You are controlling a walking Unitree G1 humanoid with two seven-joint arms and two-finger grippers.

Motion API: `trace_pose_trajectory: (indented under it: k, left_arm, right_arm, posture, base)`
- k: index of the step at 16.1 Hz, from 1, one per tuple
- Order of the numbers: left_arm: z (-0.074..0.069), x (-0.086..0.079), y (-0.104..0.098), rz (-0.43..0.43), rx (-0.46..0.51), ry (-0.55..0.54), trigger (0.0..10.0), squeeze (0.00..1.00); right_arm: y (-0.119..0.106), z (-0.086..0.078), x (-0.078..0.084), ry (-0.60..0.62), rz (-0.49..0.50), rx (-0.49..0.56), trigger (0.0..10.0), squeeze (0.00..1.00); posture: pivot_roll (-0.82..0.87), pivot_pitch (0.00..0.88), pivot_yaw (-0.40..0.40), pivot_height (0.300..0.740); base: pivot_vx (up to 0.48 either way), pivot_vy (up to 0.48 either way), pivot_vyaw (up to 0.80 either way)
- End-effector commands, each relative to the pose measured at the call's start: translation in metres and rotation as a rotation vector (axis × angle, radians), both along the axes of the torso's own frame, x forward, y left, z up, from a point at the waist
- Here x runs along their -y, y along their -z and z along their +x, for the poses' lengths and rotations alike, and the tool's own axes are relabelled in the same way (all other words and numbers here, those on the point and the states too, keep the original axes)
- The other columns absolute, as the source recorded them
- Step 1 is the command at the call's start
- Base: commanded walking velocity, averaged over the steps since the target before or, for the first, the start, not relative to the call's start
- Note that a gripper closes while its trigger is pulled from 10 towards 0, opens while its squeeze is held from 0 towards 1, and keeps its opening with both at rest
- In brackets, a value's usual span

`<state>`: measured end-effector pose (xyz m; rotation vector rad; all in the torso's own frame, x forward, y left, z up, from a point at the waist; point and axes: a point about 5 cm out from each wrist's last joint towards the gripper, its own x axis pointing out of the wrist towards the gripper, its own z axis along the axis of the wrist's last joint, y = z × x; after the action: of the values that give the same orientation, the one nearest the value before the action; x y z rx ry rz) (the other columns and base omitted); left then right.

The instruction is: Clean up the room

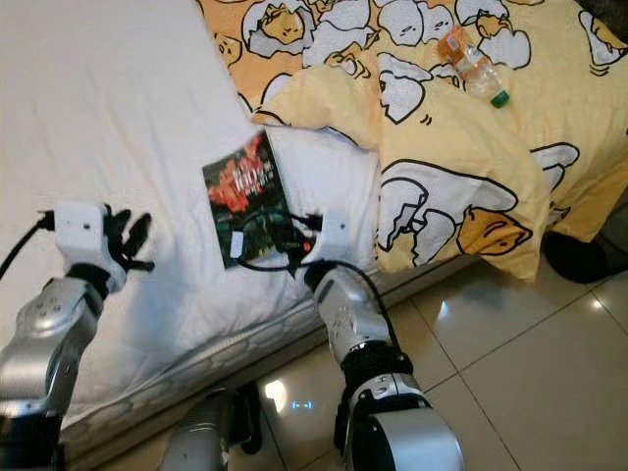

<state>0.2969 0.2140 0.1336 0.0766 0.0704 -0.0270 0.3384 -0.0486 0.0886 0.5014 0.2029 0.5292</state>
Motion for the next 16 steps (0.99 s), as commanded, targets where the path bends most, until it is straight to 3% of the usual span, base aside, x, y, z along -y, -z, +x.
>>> trace_pose_trajectory:
  k: [1,2,4,5,7,9,10,13,15,16]
  left_arm:
    - [-0.001,-0.004,0.011,-0.037,-0.028,-0.048,10.0,0.00]
    - [0.000,0.000,0.021,-0.127,-0.046,-0.103,10.0,0.00]
    - [0.002,0.001,0.026,-0.189,-0.043,-0.147,10.0,0.00]
    - [0.010,0.005,0.032,-0.241,-0.031,-0.196,10.0,0.00]
    - [0.018,0.009,0.030,-0.217,-0.003,-0.236,10.0,0.00]
    - [0.022,0.013,0.027,-0.123,0.021,-0.249,10.0,0.00]
    - [0.017,0.027,0.022,-0.072,0.053,-0.218,10.0,0.00]
    - [0.011,0.050,0.028,-0.089,0.055,-0.172,10.0,0.00]
    - [0.012,0.067,0.027,-0.019,0.092,-0.109,10.0,0.00]
    - [0.012,0.067,0.026,-0.040,0.096,-0.105,10.0,0.00]
  right_arm:
    - [-0.035,0.002,-0.040,-0.052,0.014,0.138,0.0,0.00]
    - [-0.036,0.004,-0.022,0.047,-0.173,0.221,0.0,0.00]
    - [-0.033,0.005,-0.004,0.141,-0.314,0.249,0.0,0.00]
    - [-0.027,0.003,0.025,0.235,-0.402,0.269,0.0,0.00]
    - [-0.026,-0.003,0.040,0.240,-0.443,0.306,0.0,0.00]
    - [-0.023,-0.007,0.051,0.276,-0.481,0.315,0.0,0.00]
    - [-0.014,-0.015,0.061,0.288,-0.493,0.286,0.0,0.00]
    - [-0.004,-0.024,0.067,0.276,-0.508,0.271,0.0,0.00]
    - [-0.003,-0.025,0.070,0.263,-0.485,0.263,0.0,0.00]
    - [-0.002,-0.025,0.070,0.257,-0.483,0.254,0.0,0.00]
  posture:
    - [0.04,0.171,0.041,0.723]
    - [0.02,0.115,0.040,0.723]
    - [0.00,0.080,0.034,0.723]
    - [-0.03,0.015,0.022,0.723]
    - [-0.05,0.000,0.016,0.723]
    - [-0.07,0.000,0.015,0.723]
    - [-0.07,0.000,0.020,0.723]
    - [-0.07,0.000,0.028,0.723]
    - [-0.06,0.000,0.029,0.723]
    - [-0.06,0.000,0.027,0.723]
  base:
    - [0.000,0.000,0.00]
    - [0.000,0.000,0.00]
    - [0.000,0.000,0.00]
    - [0.000,0.472,0.00]
    - [0.000,0.459,0.00]
    - [-0.281,0.394,0.00]
    - [-0.296,0.379,0.00]
    - [-0.299,0.380,0.00]
    - [-0.156,0.186,0.75]
    - [0.000,0.000,0.73]
